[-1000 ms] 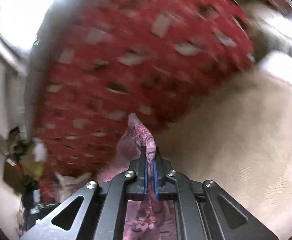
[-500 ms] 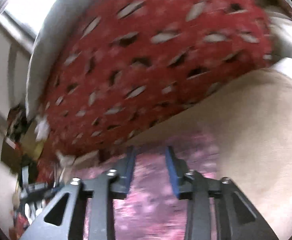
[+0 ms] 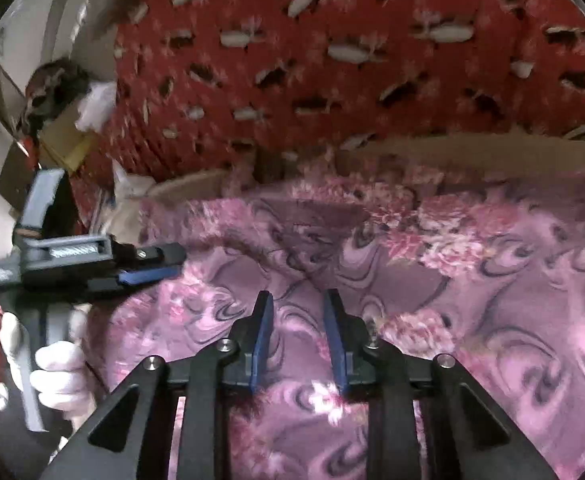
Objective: Fold small clothes
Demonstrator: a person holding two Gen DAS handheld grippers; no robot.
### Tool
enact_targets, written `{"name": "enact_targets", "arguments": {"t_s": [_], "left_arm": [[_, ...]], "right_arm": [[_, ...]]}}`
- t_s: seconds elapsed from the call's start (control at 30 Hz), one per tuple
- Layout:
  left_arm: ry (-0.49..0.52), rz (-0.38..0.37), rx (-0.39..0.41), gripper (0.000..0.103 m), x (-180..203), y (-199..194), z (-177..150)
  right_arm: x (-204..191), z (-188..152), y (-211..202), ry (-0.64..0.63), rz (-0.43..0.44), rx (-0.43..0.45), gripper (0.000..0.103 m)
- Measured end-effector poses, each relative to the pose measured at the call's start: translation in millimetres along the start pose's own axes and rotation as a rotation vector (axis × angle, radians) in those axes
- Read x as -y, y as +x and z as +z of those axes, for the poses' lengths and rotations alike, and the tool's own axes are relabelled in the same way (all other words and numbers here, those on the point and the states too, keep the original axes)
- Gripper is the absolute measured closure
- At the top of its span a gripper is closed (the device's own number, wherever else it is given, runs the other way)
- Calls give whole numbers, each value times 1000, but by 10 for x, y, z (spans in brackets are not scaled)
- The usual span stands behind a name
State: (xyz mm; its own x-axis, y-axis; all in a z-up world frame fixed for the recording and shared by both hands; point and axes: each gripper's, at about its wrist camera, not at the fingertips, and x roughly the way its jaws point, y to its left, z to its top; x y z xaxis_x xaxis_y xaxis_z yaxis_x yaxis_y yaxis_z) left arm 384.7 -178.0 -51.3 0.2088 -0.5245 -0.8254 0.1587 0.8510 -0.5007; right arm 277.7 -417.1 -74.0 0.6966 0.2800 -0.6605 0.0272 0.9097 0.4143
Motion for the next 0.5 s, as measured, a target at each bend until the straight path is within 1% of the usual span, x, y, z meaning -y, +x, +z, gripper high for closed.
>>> {"name": "enact_targets", "arguments": {"t_s": [0.03,0.07,0.1,0.13,0.2,0.23,0.3,0.33,0.37,0.4,0.47,0.5], "left_arm": [[-6,3,0,69,-13,-70,-60],[-5,-8,8,69,-14,-147,-150],[-2,-16,18,68,-36,-212,-229],[2,-4,31,67,-43,-243,-342],[17,36,41,67,-62,-230,-580],[25,42,44,67,-58,-202,-627],[68,56,73,67,-44,-288,-793],[71,56,72,67,-37,-321,-833],[65,47,78,67,-56,-406,-896],[60,39,88,67,-70,-464,-932],[39,30,96,67,-161,-558,-1020],[27,29,89,67,-198,-543,-1040]], "right_arm": [[-16,-46,-113,-3,4,30,72],[-41,-130,-225,-24,16,56,72],[-47,-189,-242,-36,19,57,72],[-49,-269,-262,-50,10,43,73],[-2,-457,-206,-90,-37,-20,74],[14,-523,-245,-92,-34,-12,74],[72,-555,-410,-27,-11,1,74],[136,-571,-544,26,6,25,74],[200,-605,-702,61,9,67,74],[288,-654,-856,88,-1,107,73],[471,-744,-1051,146,-35,168,69],[573,-808,-1092,179,-53,173,69]]}}
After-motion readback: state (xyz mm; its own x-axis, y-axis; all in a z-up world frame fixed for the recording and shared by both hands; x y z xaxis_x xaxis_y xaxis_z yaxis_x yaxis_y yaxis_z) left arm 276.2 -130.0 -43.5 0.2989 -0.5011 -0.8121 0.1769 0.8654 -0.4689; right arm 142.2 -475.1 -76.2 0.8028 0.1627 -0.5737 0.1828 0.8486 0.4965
